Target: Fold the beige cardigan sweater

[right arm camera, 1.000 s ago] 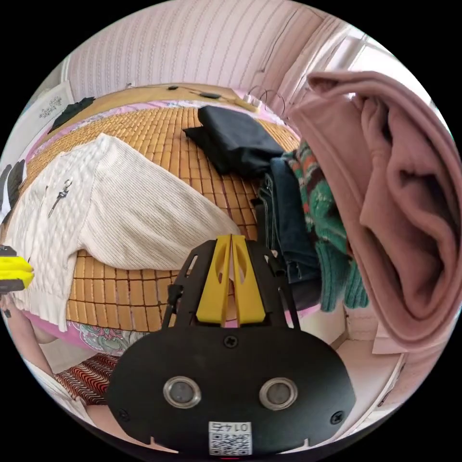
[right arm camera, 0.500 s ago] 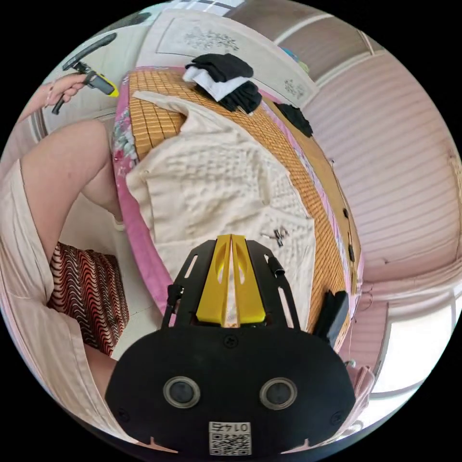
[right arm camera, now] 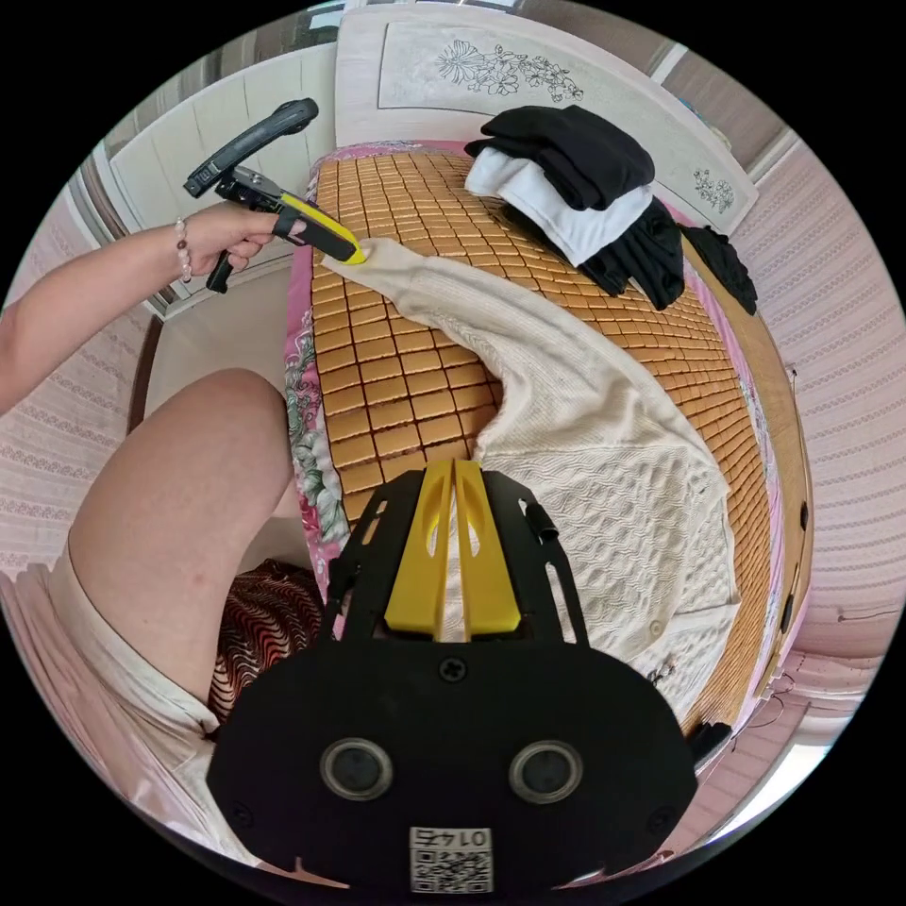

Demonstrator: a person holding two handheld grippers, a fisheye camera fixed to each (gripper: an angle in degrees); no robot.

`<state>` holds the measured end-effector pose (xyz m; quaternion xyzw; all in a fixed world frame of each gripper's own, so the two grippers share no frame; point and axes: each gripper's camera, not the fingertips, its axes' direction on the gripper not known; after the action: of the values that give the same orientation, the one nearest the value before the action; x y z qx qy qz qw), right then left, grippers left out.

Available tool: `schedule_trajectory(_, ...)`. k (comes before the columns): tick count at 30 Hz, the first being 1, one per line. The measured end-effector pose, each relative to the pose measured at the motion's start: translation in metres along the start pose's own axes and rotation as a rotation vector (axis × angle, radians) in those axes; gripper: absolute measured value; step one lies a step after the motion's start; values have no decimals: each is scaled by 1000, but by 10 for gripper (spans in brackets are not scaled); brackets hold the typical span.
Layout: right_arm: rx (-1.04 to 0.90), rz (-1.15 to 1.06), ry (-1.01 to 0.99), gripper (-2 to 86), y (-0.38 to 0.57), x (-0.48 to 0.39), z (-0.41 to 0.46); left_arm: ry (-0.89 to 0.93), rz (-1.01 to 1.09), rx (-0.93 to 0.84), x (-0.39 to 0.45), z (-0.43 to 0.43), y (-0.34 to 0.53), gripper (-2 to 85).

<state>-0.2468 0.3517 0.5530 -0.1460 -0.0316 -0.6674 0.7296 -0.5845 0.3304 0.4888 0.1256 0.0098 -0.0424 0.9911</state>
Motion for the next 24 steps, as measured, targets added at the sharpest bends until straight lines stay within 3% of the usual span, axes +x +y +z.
schedule_trajectory(4, -40, -11, -20, -10, -17, 10, 21, -132, 28, 65, -22, -11, -10, 0)
schedule_trajectory(7, -23, 20, -44, -9, -18, 19, 22, -80, -22, 156, -59, -21, -31, 1)
schedule_trajectory(11, -70, 55, -78, -8, 1, 24, 27, -9, -96, -4, -90, 19, -53, 30)
schedule_trajectory(16, -133, 140, -60, 7, 53, 30, 20, -40, -149, 68, -99, 4, -38, 58)
schedule_trajectory(20, -161, 373, -26, 76, 110, 49, 13, -34, 81, 172, -41, -28, -7, 49)
schedule_trajectory(24, -157, 531, -111, 90, 141, 57, 20, 184, 325, 124, 60, -19, 25, 49)
